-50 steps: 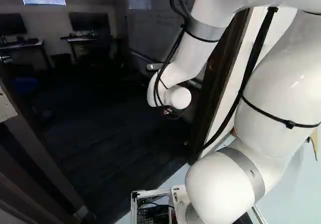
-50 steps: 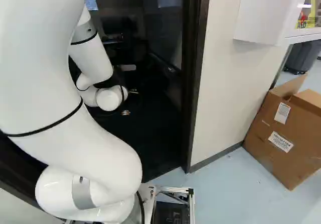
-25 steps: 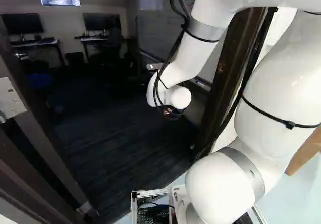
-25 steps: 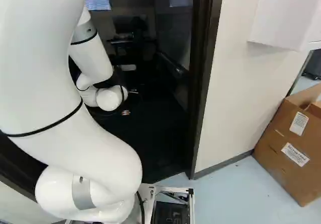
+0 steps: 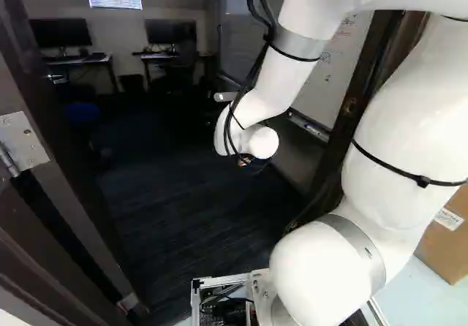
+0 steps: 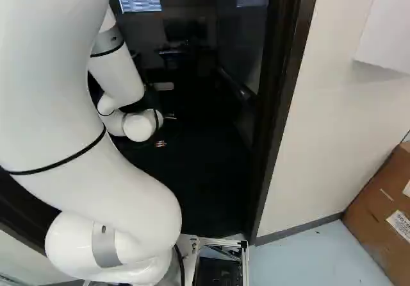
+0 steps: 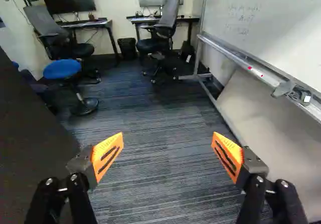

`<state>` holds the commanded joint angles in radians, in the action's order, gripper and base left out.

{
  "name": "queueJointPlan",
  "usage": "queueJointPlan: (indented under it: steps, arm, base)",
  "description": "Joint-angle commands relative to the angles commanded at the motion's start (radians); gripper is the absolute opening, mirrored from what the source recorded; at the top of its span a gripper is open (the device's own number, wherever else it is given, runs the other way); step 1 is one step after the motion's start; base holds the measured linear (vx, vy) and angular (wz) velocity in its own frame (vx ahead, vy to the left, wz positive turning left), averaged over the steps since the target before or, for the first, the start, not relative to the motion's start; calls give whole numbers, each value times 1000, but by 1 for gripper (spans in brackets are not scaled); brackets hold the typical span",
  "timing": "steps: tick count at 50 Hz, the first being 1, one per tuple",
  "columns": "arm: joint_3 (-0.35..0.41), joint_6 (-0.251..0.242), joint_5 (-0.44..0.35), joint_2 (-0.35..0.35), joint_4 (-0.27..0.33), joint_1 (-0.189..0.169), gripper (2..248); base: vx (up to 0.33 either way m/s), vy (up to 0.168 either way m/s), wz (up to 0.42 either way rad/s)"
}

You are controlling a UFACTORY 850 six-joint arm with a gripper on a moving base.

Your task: Open the door and move inside

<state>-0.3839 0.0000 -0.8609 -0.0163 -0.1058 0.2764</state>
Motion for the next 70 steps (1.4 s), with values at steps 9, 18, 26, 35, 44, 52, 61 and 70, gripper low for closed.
queueJointPlan:
  steps: [9, 18, 26, 35, 44, 52, 61, 70]
  arm:
    - [0, 0, 0, 0, 0, 0, 247]
    - [0, 0, 0, 0, 0, 0, 247]
    - [0, 0, 0, 0, 0, 0, 247]
    - [0, 0, 0, 0, 0, 0, 247]
    - [0, 0, 0, 0, 0, 0, 247]
    - [0, 0, 0, 0, 0, 0, 247]
    - [0, 0, 0, 0, 0, 0, 247]
    - [0, 0, 0, 0, 0, 0, 247]
  base:
    - [110, 45, 218]
    - [118, 46, 227]
    - [126, 49, 229]
    - [131, 44, 200]
    - [137, 37, 179]
    - [138, 37, 177]
    - [140, 37, 166]
    - [142, 31, 147]
